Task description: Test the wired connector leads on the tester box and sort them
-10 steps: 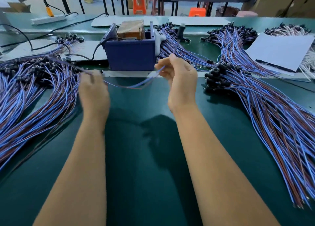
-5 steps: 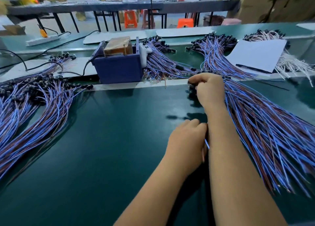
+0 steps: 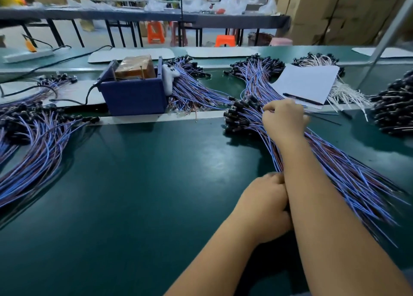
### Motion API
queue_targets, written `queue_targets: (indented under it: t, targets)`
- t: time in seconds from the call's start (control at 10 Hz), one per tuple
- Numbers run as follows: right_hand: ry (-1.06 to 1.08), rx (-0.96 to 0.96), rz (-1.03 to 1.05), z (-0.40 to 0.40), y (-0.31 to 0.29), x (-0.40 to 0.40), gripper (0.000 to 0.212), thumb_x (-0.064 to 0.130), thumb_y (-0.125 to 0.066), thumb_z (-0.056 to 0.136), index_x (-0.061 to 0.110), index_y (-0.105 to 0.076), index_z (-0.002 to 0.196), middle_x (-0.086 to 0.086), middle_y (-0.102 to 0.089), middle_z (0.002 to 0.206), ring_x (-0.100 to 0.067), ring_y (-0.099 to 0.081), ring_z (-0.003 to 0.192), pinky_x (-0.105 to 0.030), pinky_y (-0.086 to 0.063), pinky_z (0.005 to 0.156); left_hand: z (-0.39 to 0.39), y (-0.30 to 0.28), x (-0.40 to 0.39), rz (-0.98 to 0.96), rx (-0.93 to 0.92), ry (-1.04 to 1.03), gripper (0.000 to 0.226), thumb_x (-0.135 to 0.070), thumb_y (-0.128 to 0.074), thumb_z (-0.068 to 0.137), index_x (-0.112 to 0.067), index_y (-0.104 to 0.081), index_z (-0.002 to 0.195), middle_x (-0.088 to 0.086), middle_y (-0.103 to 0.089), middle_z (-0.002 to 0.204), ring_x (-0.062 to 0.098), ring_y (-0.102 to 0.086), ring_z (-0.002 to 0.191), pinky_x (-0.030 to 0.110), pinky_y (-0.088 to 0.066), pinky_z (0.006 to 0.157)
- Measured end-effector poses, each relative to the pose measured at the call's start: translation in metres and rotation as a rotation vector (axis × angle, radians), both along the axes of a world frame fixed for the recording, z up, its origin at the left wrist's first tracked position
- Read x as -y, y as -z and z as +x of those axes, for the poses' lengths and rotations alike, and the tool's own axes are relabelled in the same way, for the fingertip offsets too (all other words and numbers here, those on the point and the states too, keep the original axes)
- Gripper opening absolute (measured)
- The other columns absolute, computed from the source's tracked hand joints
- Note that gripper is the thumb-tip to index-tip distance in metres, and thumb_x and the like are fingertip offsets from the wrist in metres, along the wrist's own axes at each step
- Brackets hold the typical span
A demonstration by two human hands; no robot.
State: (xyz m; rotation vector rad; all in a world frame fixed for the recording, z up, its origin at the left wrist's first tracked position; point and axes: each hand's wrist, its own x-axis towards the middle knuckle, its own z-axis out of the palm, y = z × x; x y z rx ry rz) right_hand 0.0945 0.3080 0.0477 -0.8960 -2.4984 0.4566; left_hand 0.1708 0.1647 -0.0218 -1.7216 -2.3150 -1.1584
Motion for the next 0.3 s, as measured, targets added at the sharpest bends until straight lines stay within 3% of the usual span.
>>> queue_targets:
  t: [0.1, 0.2, 0.3]
  targets:
    - [-0.007, 0.045, -0.084, -0.005, 0.019, 0.020, 0.036, 0.023, -0.048, 0.090, 0.027, -0.060, 0.124, -0.009, -0.050, 0.135, -0.032, -0.039, 0.128, -0.044, -0.029, 0.101, -0.016, 0.000, 0.011, 0.088, 0.200, -0.066, 0.020, 0.000, -0.058, 0.078, 0.003, -0.074, 0.089, 0.017, -0.066, 0.104, 0.034, -0.059, 0.096, 0.040, -0.049, 0.082]
    - [0.012, -0.005, -0.064, -0.002, 0.019, 0.038, 0.043, 0.024, -0.051, 0.090, 0.027, -0.054, 0.133, -0.007, -0.045, 0.142, -0.029, -0.035, 0.131, -0.044, -0.027, 0.104, -0.051, -0.003, 0.037, 0.152, 0.424, -0.313, 0.024, -0.007, -0.052, 0.089, -0.017, -0.074, 0.091, 0.004, -0.069, 0.100, 0.011, -0.063, 0.078, 0.028, -0.052, 0.079]
    - [-0.105, -0.418, -0.263, 0.010, -0.022, 0.038, 0.035, 0.027, -0.055, 0.086, 0.031, -0.063, 0.120, 0.004, -0.059, 0.126, -0.019, -0.052, 0.116, -0.041, -0.039, 0.099, -0.097, -0.004, 0.087, 0.398, 0.737, -0.677, 0.034, -0.009, -0.049, 0.092, -0.030, -0.069, 0.075, 0.001, -0.068, 0.076, 0.013, -0.057, 0.052, 0.024, -0.050, 0.051]
